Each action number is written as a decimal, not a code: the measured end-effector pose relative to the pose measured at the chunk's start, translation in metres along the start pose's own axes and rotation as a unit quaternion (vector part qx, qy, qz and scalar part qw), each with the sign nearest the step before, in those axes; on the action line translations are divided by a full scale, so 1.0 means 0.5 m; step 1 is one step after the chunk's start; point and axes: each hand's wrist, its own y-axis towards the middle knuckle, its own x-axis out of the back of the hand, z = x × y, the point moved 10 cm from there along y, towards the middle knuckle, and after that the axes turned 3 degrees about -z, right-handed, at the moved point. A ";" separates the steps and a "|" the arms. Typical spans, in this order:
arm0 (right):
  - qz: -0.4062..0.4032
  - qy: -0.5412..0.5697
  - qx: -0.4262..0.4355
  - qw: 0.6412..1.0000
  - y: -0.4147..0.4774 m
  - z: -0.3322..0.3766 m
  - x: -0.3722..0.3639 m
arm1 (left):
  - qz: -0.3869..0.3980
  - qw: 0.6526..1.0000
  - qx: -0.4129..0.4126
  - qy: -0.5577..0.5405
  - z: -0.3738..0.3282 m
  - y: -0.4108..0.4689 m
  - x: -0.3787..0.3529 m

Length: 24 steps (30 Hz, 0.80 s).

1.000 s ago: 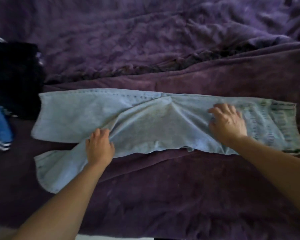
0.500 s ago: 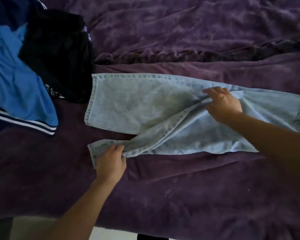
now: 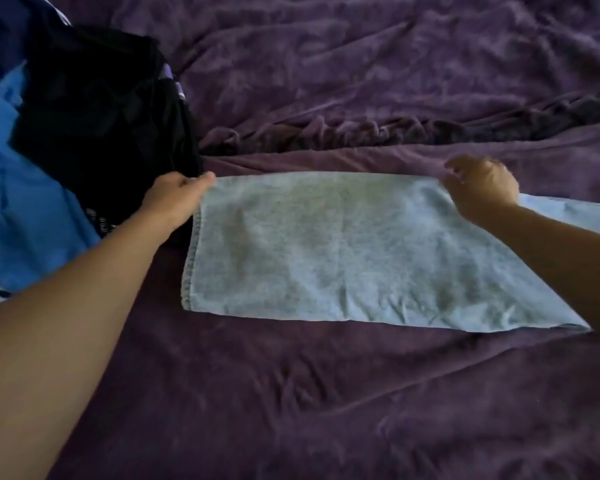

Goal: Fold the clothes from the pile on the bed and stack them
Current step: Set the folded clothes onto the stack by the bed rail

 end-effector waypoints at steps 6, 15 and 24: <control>-0.034 -0.023 0.230 0.972 -0.187 0.148 -0.095 | -0.125 0.992 -0.004 -0.012 0.085 -0.079 -0.019; 0.109 -0.159 0.229 0.954 -0.233 0.160 -0.291 | -0.027 0.983 0.067 -0.166 0.101 -0.026 -0.081; 0.124 -0.135 0.231 0.956 -0.233 0.164 -0.277 | -0.087 0.988 0.119 -0.035 0.169 -0.165 -0.105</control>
